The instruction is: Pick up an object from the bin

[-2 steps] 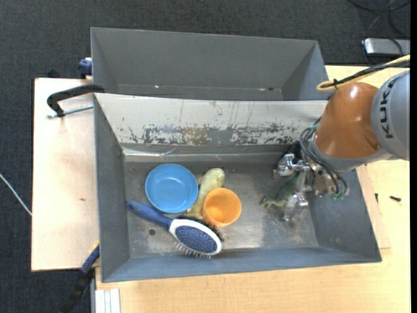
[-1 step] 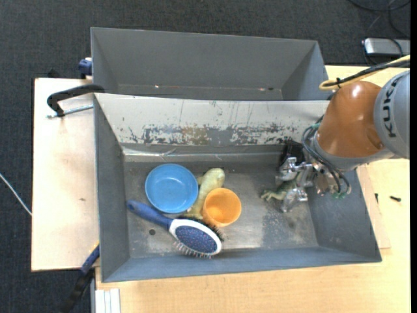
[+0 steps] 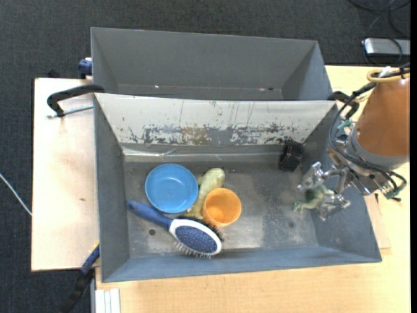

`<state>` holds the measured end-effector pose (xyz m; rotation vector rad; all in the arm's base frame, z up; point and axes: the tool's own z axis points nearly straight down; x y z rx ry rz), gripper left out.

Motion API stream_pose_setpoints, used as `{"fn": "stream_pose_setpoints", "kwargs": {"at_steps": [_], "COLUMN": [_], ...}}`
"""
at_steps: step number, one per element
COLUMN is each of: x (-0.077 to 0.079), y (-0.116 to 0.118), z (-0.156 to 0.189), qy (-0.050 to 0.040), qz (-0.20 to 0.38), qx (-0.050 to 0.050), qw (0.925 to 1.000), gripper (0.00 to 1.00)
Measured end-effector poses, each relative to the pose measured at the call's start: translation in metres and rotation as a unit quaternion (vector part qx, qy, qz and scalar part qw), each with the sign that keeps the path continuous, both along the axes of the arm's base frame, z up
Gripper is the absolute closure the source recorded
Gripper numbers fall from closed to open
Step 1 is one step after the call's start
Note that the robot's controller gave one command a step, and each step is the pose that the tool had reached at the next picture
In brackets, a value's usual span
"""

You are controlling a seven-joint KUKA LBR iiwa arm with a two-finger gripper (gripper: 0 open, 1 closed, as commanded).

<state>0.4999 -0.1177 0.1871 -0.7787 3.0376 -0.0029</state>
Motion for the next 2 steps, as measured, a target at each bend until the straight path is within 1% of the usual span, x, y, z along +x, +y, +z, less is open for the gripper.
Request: {"fn": "stream_pose_setpoints", "kwargs": {"at_steps": [1, 2], "x": [-0.001, 0.002], "y": [-0.008, -0.018], "z": [-0.031, 0.155], "qy": [0.0038, -0.0045], "qz": [-0.078, -0.115], "qx": [0.001, 0.0], "qw": [0.9969, 0.9933], "gripper": [1.0, 1.0]}}
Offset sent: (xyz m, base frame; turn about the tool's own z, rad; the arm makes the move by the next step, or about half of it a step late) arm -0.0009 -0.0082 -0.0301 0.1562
